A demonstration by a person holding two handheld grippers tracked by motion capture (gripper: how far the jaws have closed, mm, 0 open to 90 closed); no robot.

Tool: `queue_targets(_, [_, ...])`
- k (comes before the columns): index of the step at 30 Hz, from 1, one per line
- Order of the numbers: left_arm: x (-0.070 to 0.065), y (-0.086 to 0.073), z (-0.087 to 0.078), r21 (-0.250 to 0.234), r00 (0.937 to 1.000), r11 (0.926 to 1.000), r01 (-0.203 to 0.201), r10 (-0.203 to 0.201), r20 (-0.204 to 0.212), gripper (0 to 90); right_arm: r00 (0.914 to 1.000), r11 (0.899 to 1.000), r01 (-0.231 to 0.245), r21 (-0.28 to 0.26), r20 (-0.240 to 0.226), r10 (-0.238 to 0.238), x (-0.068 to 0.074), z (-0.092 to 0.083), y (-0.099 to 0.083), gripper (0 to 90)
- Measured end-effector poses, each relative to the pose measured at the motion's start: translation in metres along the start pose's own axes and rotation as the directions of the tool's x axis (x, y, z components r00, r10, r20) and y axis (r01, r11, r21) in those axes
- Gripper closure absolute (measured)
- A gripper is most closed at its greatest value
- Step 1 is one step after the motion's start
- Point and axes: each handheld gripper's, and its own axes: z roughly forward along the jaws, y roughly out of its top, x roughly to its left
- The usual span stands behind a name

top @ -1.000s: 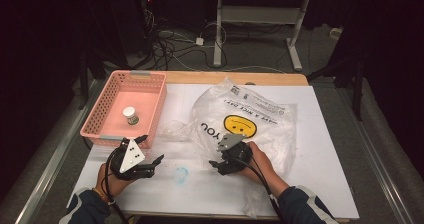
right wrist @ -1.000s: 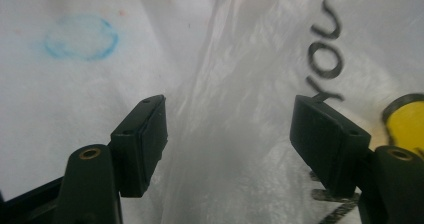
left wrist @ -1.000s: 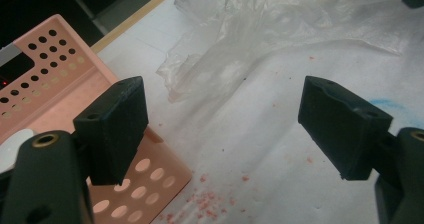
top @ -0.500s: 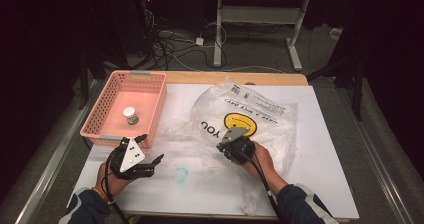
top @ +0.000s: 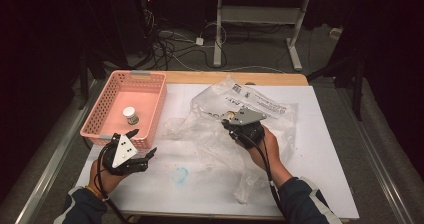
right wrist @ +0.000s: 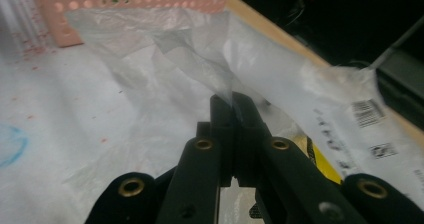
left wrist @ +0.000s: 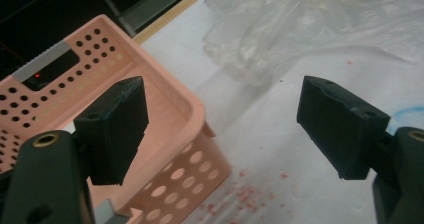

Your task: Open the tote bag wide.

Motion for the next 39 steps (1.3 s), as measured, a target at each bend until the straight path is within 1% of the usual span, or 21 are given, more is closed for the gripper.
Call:
queue_targets(2, [0.002,0.002,-0.001,-0.003,0.9999,1.0000,0.009,-0.009,-0.005,20.1,0.9999,0.999,-0.014,-0.037,0.006,0.015,-0.005,-0.005,0.005,90.0])
queue_targets(4, [0.004,0.004,-0.002,-0.008,0.9997,1.0000,-0.005,0.005,-0.023,20.1,0.9999,0.999,-0.014,-0.043,0.004,0.015,-0.006,-0.008,0.006,90.0])
queue_targets(6, [0.006,0.005,-0.005,-0.003,0.9993,1.0000,-0.008,0.008,-0.037,20.1,0.9996,0.997,-0.022,-0.070,0.015,0.023,-0.010,-0.016,0.010,90.0])
queue_targets(7, [0.007,0.005,-0.006,0.005,0.9991,1.0000,0.006,-0.006,-0.042,20.1,0.9995,0.997,-0.027,-0.077,0.017,0.028,-0.011,-0.019,0.011,90.0])
queue_targets(8, [0.009,0.006,-0.009,0.005,0.9983,0.9999,0.013,-0.013,-0.056,20.1,0.9995,0.996,-0.022,-0.083,0.019,0.024,-0.012,-0.022,0.013,90.0])
queue_targets(11, [0.011,0.007,-0.011,0.008,0.9976,0.9999,0.011,-0.010,-0.069,20.1,0.9995,0.995,-0.005,-0.100,0.031,0.008,-0.012,-0.028,0.017,90.0])
queue_targets(12, [0.013,0.008,-0.011,0.012,0.9968,0.9999,0.013,-0.012,-0.080,20.1,0.9987,0.992,0.014,-0.126,0.050,-0.008,-0.012,-0.033,0.021,90.0])
queue_targets(17, [0.018,0.011,-0.011,0.018,0.9957,0.9996,0.020,-0.018,-0.091,20.1,0.9990,0.991,0.006,-0.137,0.045,0.000,-0.012,-0.036,0.022,90.0])
queue_targets(20, [0.024,0.013,-0.012,0.027,0.9927,0.9995,0.016,-0.012,-0.120,20.1,0.9987,0.989,0.013,-0.148,0.050,-0.005,-0.011,-0.038,0.023,90.0])
queue_targets(22, [0.030,0.014,-0.014,0.027,0.9905,0.9991,0.031,-0.027,-0.135,20.1,0.9989,0.990,0.024,-0.140,0.044,-0.018,-0.008,-0.034,0.022,90.0])
queue_targets(24, [0.037,0.015,-0.015,0.022,0.9888,0.9983,0.053,-0.050,-0.141,20.1,0.9991,0.994,0.037,-0.101,0.023,-0.035,-0.003,-0.023,0.018,90.0])
queue_targets(25, [0.040,0.016,-0.016,0.023,0.9883,0.9979,0.061,-0.057,-0.141,20.1,0.9990,0.995,0.040,-0.096,0.024,-0.038,-0.002,-0.022,0.018,90.0])
queue_targets(26, [0.046,0.018,-0.015,0.027,0.9874,0.9970,0.072,-0.067,-0.143,20.1,0.9990,0.995,0.040,-0.096,0.024,-0.038,-0.002,-0.022,0.018,90.0])
queue_targets(28, [0.055,0.023,-0.011,0.046,0.9884,0.9958,0.079,-0.072,-0.134,20.1,0.9973,0.992,0.064,-0.108,0.042,-0.059,0.001,-0.023,0.020,90.0])
queue_targets(30, [0.065,0.028,-0.003,0.086,0.9900,0.9935,0.074,-0.063,-0.126,20.0,0.9969,0.989,0.068,-0.134,0.049,-0.062,0.003,-0.028,0.023,90.0])
queue_targets(32, [0.076,0.032,0.007,0.132,0.9922,0.9878,0.081,-0.068,-0.105,20.1,0.9974,0.988,0.063,-0.143,0.044,-0.057,0.002,-0.029,0.024,90.0])
queue_targets(34, [0.086,0.036,0.019,0.188,0.9935,0.9795,0.071,-0.053,-0.101,20.1,0.9982,0.989,0.053,-0.139,0.036,-0.048,0.001,-0.027,0.023,90.0])
queue_targets(35, [0.093,0.037,0.026,0.215,0.9940,0.9730,0.086,-0.069,-0.085,20.1,0.9988,0.989,0.044,-0.138,0.028,-0.040,-0.001,-0.026,0.023,90.0])
queue_targets(36, [0.099,0.039,0.032,0.232,0.9928,0.9660,0.115,-0.104,-0.060,20.0,0.9993,0.990,0.034,-0.137,0.020,-0.031,-0.002,-0.025,0.022,90.0])
queue_targets(37, [0.104,0.039,0.039,0.255,0.9919,0.9587,0.126,-0.117,-0.050,20.0,0.9993,0.990,0.034,-0.137,0.020,-0.031,-0.002,-0.025,0.022,90.0])
queue_targets(39, [0.112,0.040,0.052,0.319,0.9933,0.9410,0.113,-0.098,-0.061,20.1,0.9993,0.990,0.036,-0.136,0.019,-0.033,-0.003,-0.025,0.021,90.0])
